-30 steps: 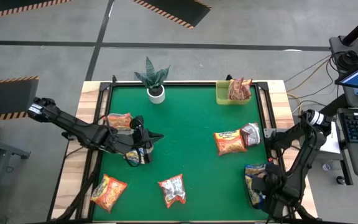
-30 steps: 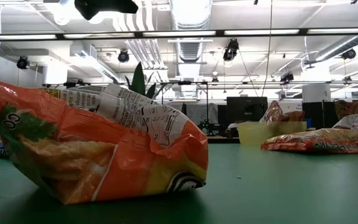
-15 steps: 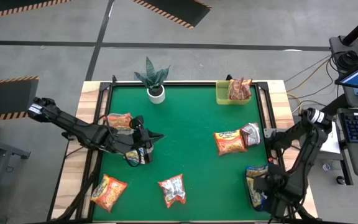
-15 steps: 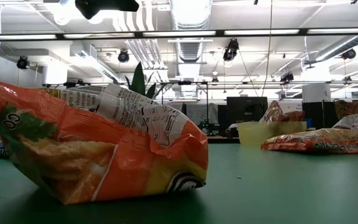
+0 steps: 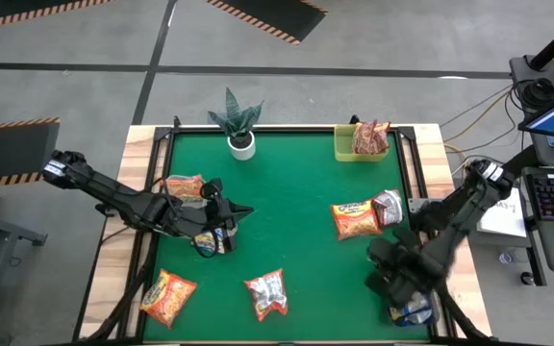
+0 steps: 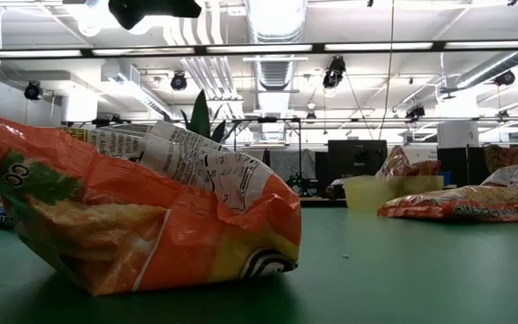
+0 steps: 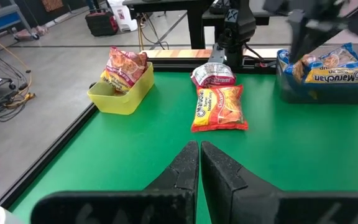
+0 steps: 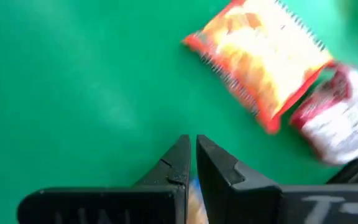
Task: Sort Maruchan noodles
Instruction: Put the orange noodle pack into the white bin
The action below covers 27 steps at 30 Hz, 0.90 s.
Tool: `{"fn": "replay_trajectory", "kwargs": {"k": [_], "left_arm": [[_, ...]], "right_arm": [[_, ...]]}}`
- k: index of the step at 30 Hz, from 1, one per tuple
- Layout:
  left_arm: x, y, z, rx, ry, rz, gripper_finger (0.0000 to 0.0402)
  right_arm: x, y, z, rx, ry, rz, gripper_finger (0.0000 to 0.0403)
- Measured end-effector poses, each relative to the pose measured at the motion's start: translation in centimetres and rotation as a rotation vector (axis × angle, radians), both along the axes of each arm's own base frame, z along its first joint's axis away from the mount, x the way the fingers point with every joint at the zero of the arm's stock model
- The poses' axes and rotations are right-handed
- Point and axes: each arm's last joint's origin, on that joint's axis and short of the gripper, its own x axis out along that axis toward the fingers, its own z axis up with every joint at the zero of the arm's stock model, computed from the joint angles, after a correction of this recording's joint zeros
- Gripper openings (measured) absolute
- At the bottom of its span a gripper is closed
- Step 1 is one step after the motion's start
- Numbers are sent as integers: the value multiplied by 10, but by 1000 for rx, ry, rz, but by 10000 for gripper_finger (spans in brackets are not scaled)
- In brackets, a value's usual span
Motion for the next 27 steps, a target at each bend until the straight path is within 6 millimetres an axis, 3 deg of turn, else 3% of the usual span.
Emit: {"fn": "replay_trajectory", "kwargs": {"k": [7,15,21,27], "left_arm": [[0,0,0,-10,-4,3,0],[0,0,-5,-7,5,4,0],[8,-3,-15,15,44,2,0],[24,-10,-27,54,42,-8,0]], "right_arm": [[36,-56,-15,-84,120,-47,18],[48,-112,-34,-103,275,-92,18],[45,-127,-53,-14,339,-121,18],[59,-123,-80,123,145,-57,18]]}}
